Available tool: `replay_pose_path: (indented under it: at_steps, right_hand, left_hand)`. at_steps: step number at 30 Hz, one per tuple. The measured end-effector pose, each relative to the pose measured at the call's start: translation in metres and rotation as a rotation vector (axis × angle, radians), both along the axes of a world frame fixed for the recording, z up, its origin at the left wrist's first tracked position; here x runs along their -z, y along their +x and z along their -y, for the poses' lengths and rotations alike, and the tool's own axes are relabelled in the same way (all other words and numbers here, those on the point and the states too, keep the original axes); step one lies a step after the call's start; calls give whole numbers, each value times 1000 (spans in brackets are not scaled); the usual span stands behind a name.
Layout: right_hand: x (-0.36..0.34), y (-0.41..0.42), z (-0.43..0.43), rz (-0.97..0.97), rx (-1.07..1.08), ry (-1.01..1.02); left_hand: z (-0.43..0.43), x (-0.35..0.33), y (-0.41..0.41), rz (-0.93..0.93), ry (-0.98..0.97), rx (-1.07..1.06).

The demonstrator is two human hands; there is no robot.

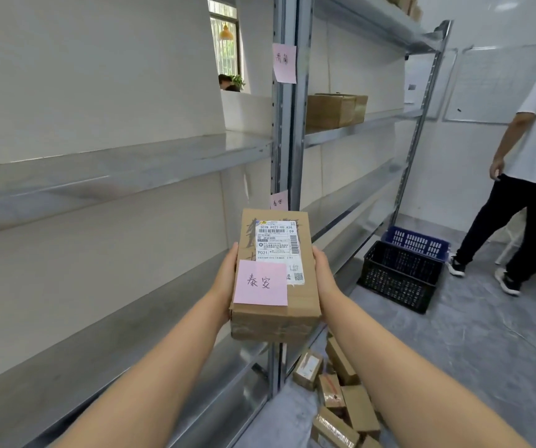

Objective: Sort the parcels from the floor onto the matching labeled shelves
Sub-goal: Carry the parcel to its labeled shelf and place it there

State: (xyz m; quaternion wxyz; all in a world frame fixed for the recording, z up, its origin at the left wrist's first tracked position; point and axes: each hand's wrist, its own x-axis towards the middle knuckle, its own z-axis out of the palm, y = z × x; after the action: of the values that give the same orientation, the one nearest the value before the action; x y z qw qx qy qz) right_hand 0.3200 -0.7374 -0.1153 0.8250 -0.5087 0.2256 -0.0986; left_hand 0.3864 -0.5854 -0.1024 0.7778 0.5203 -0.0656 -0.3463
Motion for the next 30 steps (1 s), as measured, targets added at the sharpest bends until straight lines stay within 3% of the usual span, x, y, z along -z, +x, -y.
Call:
replay_pose_path:
  at_steps: [9, 24, 30]
  right_hand:
    - [35, 75, 25, -69, -138, -63]
    - [45, 175, 67, -112, -602, -180]
    - [45, 190, 53, -145, -732, -219]
  left_hand:
    - [10, 19, 45, -33, 26, -129]
    - [45, 34, 75, -90, 1, -527]
    - [32, 45, 80, -145, 123, -669]
